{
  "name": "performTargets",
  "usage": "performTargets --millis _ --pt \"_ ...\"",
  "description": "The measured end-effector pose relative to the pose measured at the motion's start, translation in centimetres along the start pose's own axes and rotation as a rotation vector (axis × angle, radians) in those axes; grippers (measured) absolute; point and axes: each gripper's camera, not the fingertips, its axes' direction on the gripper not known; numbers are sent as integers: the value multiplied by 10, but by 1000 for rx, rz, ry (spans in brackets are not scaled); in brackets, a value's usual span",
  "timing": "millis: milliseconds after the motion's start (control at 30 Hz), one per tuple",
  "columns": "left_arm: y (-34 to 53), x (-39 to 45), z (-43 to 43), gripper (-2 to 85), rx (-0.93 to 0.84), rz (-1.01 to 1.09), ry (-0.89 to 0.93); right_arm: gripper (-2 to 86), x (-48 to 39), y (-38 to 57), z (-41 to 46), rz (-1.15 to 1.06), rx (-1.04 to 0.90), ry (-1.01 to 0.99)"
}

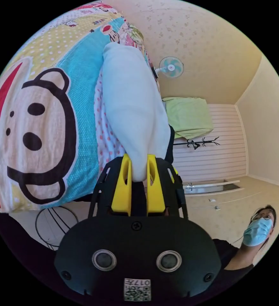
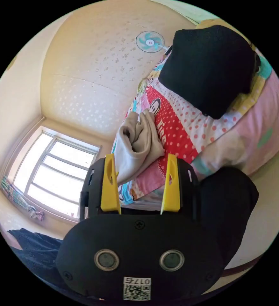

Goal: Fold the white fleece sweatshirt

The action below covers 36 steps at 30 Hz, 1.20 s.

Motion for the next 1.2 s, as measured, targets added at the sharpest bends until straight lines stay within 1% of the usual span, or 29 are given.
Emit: performTargets --millis 33,133,233,267,333,400,467,533,567,700,733,800,867,900,933,967,1033,1100,1133,1200 --pt "3 7 0 71 -6 19 -3 238 8 5 -5 29 -33 -68" --pt "26 47 8 69 -51 127 -40 259 24 13 0 138 -100 -261" --pt "55 82 14 67 -90 216 -94 260 28 7 26 187 -171 -420" --pt "68 95 13 67 -103 255 -122 249 26 2 35 190 -172 -534" --pt "87 116 6 68 -81 330 -185 228 24 -6 45 212 -158 -690" --pt "103 143 -12 73 -10 427 -246 216 21 -14 53 226 -182 -725" --pt "110 160 -25 78 21 497 -198 202 2 -30 61 125 -220 -830" --pt "118 175 -39 75 55 569 -141 192 -20 -49 57 9 -210 -876" --pt "124 184 -47 58 78 611 -123 185 -36 -66 50 -65 -195 -901" --pt "136 194 -60 48 112 665 -220 166 -62 -121 12 -170 -82 -948" --pt "137 192 -61 48 111 661 -231 160 -61 -137 -4 -166 -35 -941" --pt "131 177 -60 51 65 592 -223 150 -53 -155 -32 -183 52 -846" --pt "124 159 -59 53 17 510 -169 136 -25 -166 -62 -158 129 -606" --pt "120 147 -59 53 -8 460 -138 132 -14 -167 -68 -133 139 -534" --pt "117 141 -59 54 -19 436 -128 124 15 -167 -74 -71 143 -383" --pt "113 132 -58 54 -40 398 -124 116 50 -162 -78 13 120 -211" --pt "108 121 -59 55 -71 352 -155 85 100 -138 -83 142 56 -20" --pt "99 115 -63 55 -107 335 -210 69 116 -93 -96 56 96 -62" --pt "97 114 -65 55 -110 336 -226 58 117 -60 -103 13 128 -42" --pt "86 107 -76 54 -109 321 -294 35 109 -12 -102 -16 134 79"
